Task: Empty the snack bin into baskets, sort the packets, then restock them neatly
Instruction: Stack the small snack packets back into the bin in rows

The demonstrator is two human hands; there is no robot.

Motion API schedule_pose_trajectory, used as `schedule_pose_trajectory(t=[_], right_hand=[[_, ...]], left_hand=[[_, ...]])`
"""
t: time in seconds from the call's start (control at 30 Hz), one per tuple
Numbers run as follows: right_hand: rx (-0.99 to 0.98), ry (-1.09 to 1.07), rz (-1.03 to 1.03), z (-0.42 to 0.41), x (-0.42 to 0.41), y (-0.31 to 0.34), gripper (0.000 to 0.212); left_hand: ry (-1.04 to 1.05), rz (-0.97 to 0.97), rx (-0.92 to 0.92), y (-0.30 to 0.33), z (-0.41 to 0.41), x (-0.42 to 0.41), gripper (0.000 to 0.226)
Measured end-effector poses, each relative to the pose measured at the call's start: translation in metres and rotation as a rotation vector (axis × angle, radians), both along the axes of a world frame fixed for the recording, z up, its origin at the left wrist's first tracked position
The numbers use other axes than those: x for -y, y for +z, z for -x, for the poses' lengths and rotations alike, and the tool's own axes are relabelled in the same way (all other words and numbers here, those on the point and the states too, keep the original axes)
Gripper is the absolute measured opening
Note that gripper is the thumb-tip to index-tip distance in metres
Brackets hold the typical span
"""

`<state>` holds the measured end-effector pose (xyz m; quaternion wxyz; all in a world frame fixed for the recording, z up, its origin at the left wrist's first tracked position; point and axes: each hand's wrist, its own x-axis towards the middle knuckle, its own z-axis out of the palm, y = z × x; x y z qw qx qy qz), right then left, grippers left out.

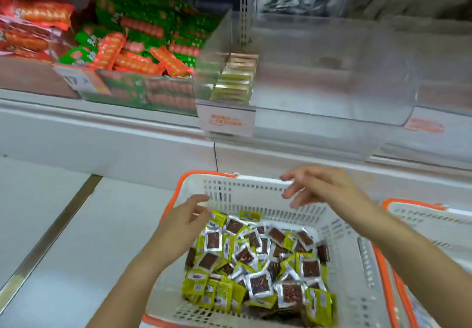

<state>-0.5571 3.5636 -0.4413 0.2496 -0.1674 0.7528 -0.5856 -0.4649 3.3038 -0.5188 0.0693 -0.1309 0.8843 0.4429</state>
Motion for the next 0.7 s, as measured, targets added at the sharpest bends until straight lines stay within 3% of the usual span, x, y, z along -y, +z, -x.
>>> schedule_pose_trajectory(t=[0.13, 0.2, 0.27, 0.37, 0.5, 0.6, 0.7], right_hand=[[0.220, 0.073, -0.473, -0.032, -0.027, -0.156, 0.016], [0.123, 0.301, -0.884, -0.046, -0.042, -0.209, 0.041], [-0.042, 0.478, -1.130, -0.052, -0.052, -0.236, 0.062], [-0.113, 0.586, -1.137, -0.049, -0.055, -0.262, 0.081], [-0.147, 0.623, -1.157, -0.040, -0.044, -0.285, 0.092], [-0.038, 0.514, -1.147, -0.037, -0.037, -0.297, 0.080], [0.169, 0.319, -0.991, -0.034, -0.041, -0.299, 0.060]], left_hand=[[-0.198, 0.094, 0.349, -0.098, -0.020, -0.026, 0.042], [-0.319, 0.150, 0.471, -0.131, -0.020, -0.042, 0.065], [-0.440, 0.210, 0.549, -0.154, -0.013, -0.059, 0.062], [-0.646, 0.323, 0.523, -0.186, 0.007, -0.085, 0.062], [-0.801, 0.461, 0.380, -0.227, 0.027, -0.118, 0.083], [-0.837, 0.556, 0.382, -0.241, 0.027, -0.125, 0.071], [-0.795, 0.432, 0.468, -0.249, 0.024, -0.113, 0.053]])
